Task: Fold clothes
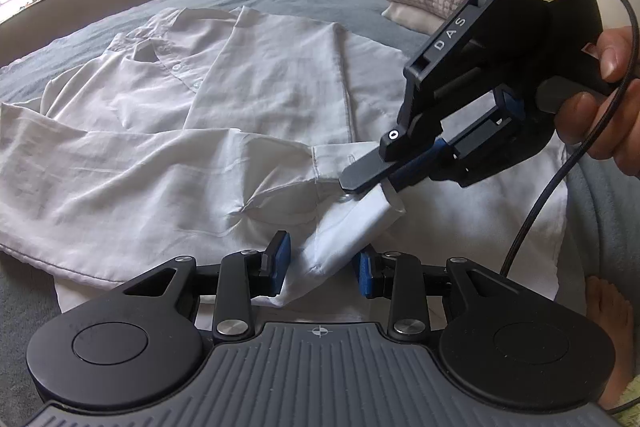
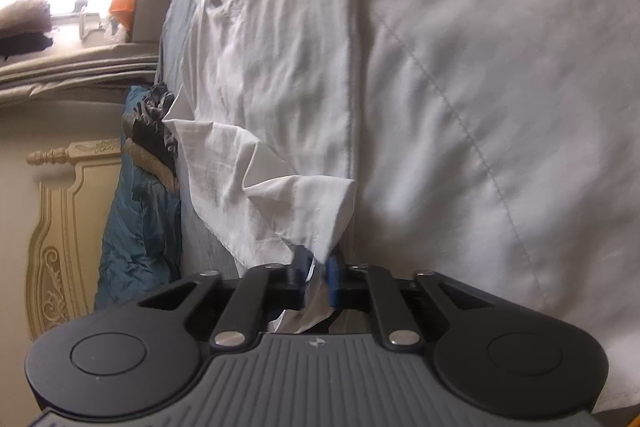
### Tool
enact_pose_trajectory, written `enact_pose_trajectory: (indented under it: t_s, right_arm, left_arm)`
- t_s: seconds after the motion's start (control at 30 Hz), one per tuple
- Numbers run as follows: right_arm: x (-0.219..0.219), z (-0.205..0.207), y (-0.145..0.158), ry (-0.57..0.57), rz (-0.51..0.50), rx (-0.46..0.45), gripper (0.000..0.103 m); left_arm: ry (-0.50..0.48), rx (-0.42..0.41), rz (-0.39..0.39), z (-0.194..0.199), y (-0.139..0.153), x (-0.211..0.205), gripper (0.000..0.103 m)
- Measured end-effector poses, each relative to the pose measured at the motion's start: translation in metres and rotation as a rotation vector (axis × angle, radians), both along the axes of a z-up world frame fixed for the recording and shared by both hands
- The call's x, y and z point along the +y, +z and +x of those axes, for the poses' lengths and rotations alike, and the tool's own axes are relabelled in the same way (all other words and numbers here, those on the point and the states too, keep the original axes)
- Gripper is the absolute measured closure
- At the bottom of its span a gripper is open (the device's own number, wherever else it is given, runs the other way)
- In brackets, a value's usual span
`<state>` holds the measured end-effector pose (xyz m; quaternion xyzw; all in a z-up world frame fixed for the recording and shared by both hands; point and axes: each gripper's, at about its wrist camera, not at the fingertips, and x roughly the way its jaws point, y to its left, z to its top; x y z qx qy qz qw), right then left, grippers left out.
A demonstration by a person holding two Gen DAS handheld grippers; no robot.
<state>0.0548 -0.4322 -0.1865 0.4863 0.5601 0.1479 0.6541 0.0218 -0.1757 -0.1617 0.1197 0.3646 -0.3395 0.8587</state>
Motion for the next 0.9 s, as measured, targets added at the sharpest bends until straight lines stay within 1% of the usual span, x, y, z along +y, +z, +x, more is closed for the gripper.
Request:
enact_pose_trajectory:
  t_s: [0.1, 0.27, 0.4, 0.47, 0.57, 0.7, 0.9]
  right_arm:
    - [0.001, -0.001, 0.008, 0.004, -0.03, -0.041, 0.1]
    - [-0.005, -0.004, 0.027, -0.008, -0.081, -0.122, 0.1]
    - [-0.016, -0.005, 0.041, -0.047, -0.105, -0.168, 0.1]
    - [-0.023, -0.007, 0.047, -0.073, -0.116, -0.185, 0.1]
    - [-0.038, -0.012, 0.056, -0.114, -0.136, -0.206, 0.1]
    - [-0.058, -0.023, 0.067, -0.155, -0.165, -0.22, 0.1]
    - [-0.08, -0.045, 0.074, -0.208, -0.207, -0.215, 0.1]
  left_arm:
    - [-0.006, -0.012, -0.009, -0.002, 0.003, 0.001, 0.07]
    - [0.002, -0.046, -0.047, -0.006, 0.011, 0.007, 0.068]
    - [0.0, -0.049, -0.084, -0.01, 0.016, 0.013, 0.067]
    - [-0.006, -0.047, -0.081, -0.012, 0.016, 0.013, 0.067]
    - [-0.01, -0.031, -0.047, -0.015, 0.011, 0.009, 0.066]
    - [0.017, 0.023, -0.006, -0.013, 0.004, 0.008, 0.066]
    - [0.075, 0.084, -0.022, -0.002, 0.004, 0.016, 0.066]
